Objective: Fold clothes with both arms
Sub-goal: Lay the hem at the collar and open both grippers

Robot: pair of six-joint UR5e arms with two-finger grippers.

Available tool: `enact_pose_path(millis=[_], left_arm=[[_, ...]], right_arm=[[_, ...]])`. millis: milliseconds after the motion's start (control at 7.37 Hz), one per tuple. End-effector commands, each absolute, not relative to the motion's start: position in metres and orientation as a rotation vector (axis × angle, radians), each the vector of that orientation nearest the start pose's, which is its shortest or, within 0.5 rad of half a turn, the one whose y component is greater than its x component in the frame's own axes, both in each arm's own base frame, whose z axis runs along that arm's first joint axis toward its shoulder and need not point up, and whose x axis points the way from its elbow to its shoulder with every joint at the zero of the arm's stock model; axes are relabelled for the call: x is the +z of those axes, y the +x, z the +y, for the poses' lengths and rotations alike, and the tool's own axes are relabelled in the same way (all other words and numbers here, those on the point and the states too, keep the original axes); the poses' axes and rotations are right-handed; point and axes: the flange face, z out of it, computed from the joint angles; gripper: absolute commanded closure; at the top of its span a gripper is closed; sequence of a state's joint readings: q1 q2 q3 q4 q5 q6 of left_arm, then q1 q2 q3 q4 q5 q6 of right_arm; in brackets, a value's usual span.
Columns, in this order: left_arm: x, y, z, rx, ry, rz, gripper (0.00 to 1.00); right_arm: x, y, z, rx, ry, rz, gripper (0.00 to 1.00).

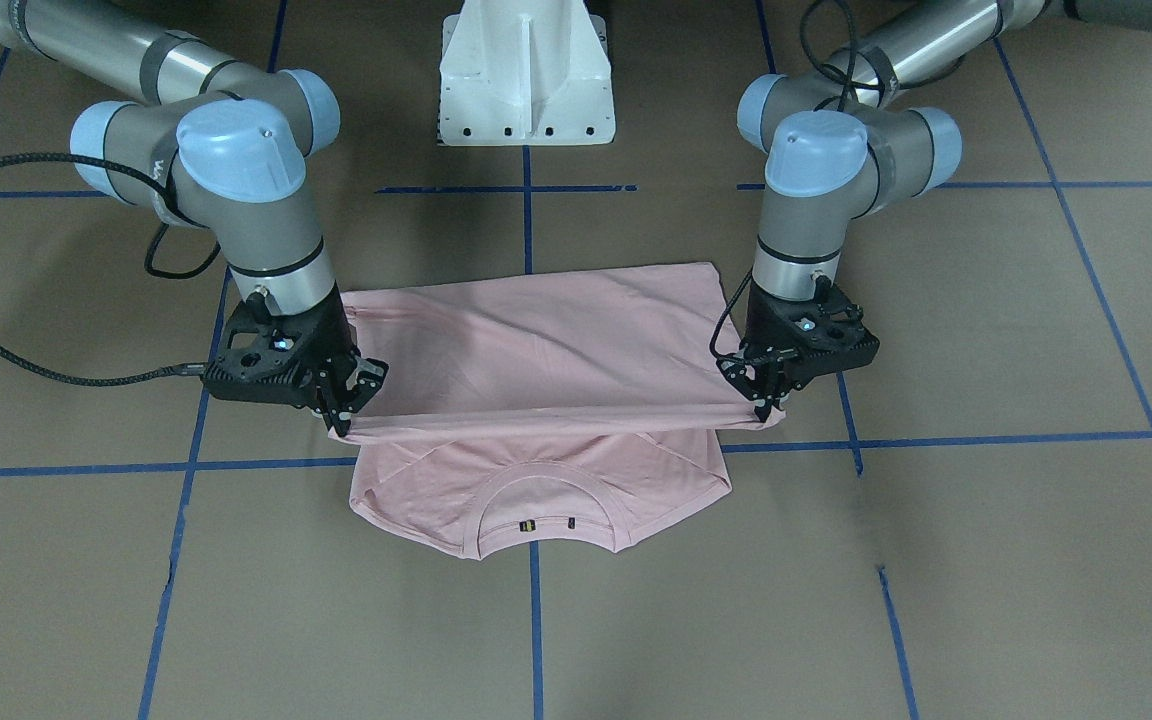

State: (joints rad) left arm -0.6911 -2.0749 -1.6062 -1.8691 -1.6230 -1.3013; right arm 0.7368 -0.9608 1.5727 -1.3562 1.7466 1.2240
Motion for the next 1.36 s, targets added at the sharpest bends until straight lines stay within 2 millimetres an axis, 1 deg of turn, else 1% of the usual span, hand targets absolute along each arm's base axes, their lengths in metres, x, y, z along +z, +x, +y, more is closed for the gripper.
enact_pose_path(millis=[0,136,271,407,679,814,950,1086,1221], left_arm=[[0.328,0.449,-0.547,-0.384,0.351,0.768,1.0],[0.322,0.447,-0.55,-0.391,0.356,0.774,1.0],[0.319,0.447,-0.552,-0.39,0.359,0.778,1.0],[0.32,0.449,-0.552,-0.388,0.357,0.776,1.0],[0.323,0.45,-0.553,-0.391,0.354,0.77,1.0],[0.318,0.451,-0.554,-0.39,0.358,0.777,1.0],[0.315,0.453,-0.554,-0.39,0.358,0.78,0.79],[0.319,0.456,-0.555,-0.39,0.355,0.772,0.37],[0.319,0.461,-0.559,-0.398,0.349,0.768,0.0]], right_arm=[[0.298,-0.459,-0.603,0.321,0.298,-0.797,1.0],[0.301,-0.46,-0.61,0.326,0.298,-0.795,1.0],[0.29,-0.461,-0.616,0.329,0.305,-0.802,1.0],[0.291,-0.467,-0.622,0.331,0.298,-0.792,1.0],[0.29,-0.467,-0.624,0.332,0.298,-0.791,1.0],[0.287,-0.467,-0.624,0.332,0.302,-0.796,1.0],[0.286,-0.467,-0.623,0.33,0.302,-0.802,1.0],[0.292,-0.467,-0.62,0.32,0.313,-0.837,0.33],[0.301,-0.466,-0.618,0.317,0.319,-0.846,0.0]])
